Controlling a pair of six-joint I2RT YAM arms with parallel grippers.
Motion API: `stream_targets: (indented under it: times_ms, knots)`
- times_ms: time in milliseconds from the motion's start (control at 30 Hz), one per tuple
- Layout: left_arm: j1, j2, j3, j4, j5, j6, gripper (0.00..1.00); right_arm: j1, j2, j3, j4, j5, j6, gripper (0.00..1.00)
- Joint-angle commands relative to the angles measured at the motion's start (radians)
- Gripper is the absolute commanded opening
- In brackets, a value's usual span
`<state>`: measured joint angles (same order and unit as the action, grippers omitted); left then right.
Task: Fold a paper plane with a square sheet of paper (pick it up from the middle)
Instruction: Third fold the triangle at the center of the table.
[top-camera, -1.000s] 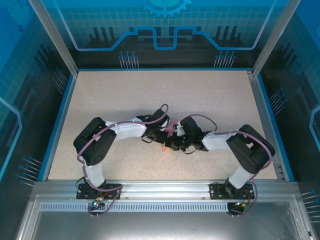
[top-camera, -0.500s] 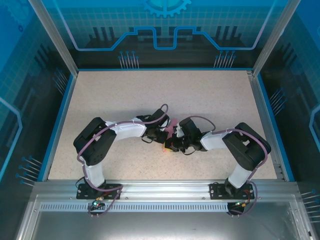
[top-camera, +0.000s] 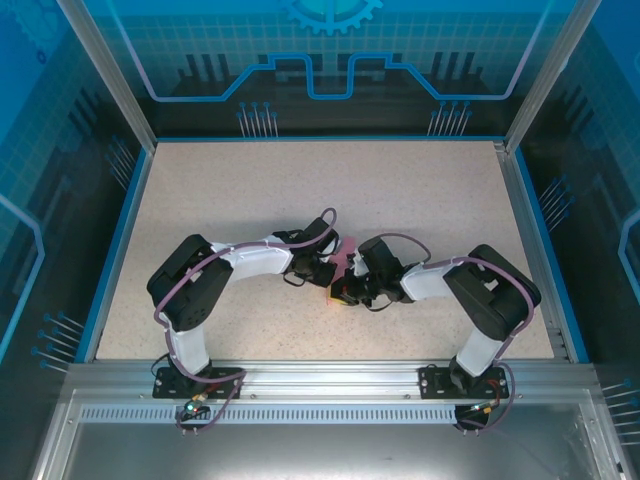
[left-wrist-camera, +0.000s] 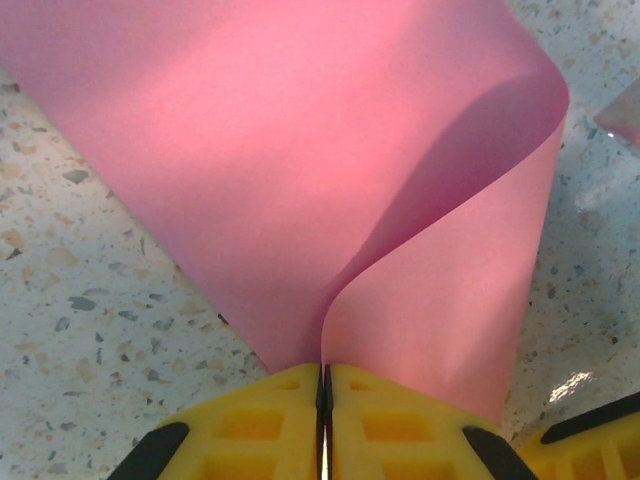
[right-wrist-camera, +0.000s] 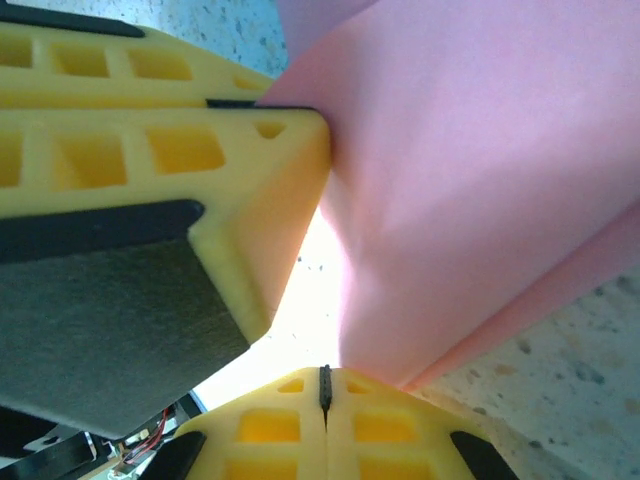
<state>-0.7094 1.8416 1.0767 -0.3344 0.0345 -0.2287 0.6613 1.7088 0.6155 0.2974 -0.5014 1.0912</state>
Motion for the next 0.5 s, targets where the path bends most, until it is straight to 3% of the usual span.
stream_targets:
  times_ms: [0, 467]
  knots:
    - [0.006, 0.036, 0.022, -0.026, 0.024, 0.025, 0.11, 0.013, 0.028, -0.018, -0.017, 0.012, -0.017, 0.0]
    - [0.005, 0.034, 0.02, -0.026, 0.012, 0.027, 0.1, 0.017, -0.05, -0.027, 0.004, -0.008, -0.027, 0.0]
